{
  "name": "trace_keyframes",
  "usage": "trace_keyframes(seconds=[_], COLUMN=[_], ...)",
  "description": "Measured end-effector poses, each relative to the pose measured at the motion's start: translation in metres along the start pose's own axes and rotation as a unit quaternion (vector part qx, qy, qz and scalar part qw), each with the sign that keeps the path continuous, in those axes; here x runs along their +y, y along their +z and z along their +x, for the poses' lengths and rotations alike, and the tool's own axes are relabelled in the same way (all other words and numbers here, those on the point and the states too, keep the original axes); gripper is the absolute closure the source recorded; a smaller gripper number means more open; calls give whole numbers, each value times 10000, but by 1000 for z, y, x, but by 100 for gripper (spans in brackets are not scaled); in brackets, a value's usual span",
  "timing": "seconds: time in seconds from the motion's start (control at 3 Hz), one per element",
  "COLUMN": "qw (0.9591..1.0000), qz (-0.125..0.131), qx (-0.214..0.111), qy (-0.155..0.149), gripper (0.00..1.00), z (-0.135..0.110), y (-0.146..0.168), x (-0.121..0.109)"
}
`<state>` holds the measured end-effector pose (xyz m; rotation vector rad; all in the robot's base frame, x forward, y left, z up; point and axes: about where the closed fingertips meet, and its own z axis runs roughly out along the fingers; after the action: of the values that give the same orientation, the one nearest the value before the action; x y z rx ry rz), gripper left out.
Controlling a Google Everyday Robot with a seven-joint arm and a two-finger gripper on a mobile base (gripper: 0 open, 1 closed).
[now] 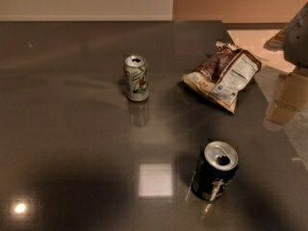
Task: Move pepsi can near 7up can
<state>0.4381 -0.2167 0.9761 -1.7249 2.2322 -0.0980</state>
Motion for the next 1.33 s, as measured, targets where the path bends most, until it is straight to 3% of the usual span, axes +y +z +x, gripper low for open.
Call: trace_keyframes(seconds=[0.33, 0.67, 1.0, 1.33], qw=[10000, 9996, 9959, 9848], qz=[0, -210, -651, -1126], qx=[0, -104, -415, -969], qy=[0, -137, -469, -895], gripper=[0, 0, 0, 0], z=[0, -2, -6, -11], y=[0, 2, 11, 21], x=[0, 3, 19, 44])
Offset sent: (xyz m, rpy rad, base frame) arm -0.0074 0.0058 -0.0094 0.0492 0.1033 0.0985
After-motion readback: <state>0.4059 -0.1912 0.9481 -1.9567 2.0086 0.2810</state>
